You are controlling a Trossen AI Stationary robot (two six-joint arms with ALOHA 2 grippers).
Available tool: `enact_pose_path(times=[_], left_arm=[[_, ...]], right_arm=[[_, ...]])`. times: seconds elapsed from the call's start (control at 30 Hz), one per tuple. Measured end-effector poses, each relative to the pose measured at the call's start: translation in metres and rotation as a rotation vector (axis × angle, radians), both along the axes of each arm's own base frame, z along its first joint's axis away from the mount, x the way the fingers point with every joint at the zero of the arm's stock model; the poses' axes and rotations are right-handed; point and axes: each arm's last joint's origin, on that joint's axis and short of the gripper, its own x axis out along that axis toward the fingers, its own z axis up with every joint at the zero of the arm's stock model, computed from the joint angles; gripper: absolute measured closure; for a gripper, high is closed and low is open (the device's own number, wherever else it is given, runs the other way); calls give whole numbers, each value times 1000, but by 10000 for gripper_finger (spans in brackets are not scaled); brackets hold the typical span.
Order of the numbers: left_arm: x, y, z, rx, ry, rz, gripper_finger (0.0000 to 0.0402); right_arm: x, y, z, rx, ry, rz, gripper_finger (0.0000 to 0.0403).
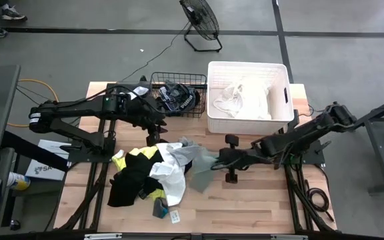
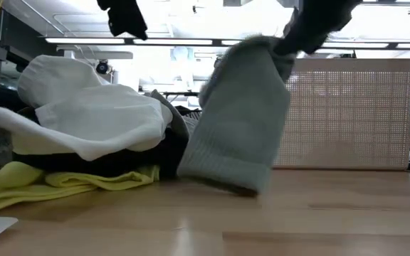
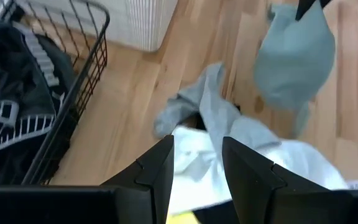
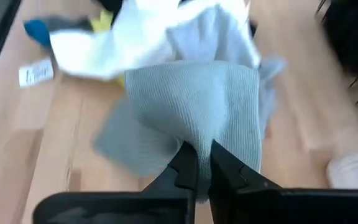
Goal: Pick & Place Cloths
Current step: Put the green sock into the black bin
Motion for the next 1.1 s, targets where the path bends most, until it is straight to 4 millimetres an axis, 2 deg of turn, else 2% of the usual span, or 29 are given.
enact_pose_path(times=[0.13,0.37,0.63,0.77,0.9,1.1], left_arm=[[4,0,4,0,-57,-32,270],[9,-3,10,-8,-147,-143,270],[12,-3,14,5,-199,-183,270],[20,-2,13,27,-221,-198,265],[35,-5,11,87,-268,-263,240],[53,-8,3,122,-292,-308,173]], right_arm=[[1,-2,14,-41,-113,-18,397],[9,-4,27,-112,-261,-48,397],[16,-15,34,-128,-340,-111,397],[20,-22,39,-119,-389,-135,397],[23,-28,43,-129,-427,-154,397],[24,-35,43,-134,-423,-179,397]])
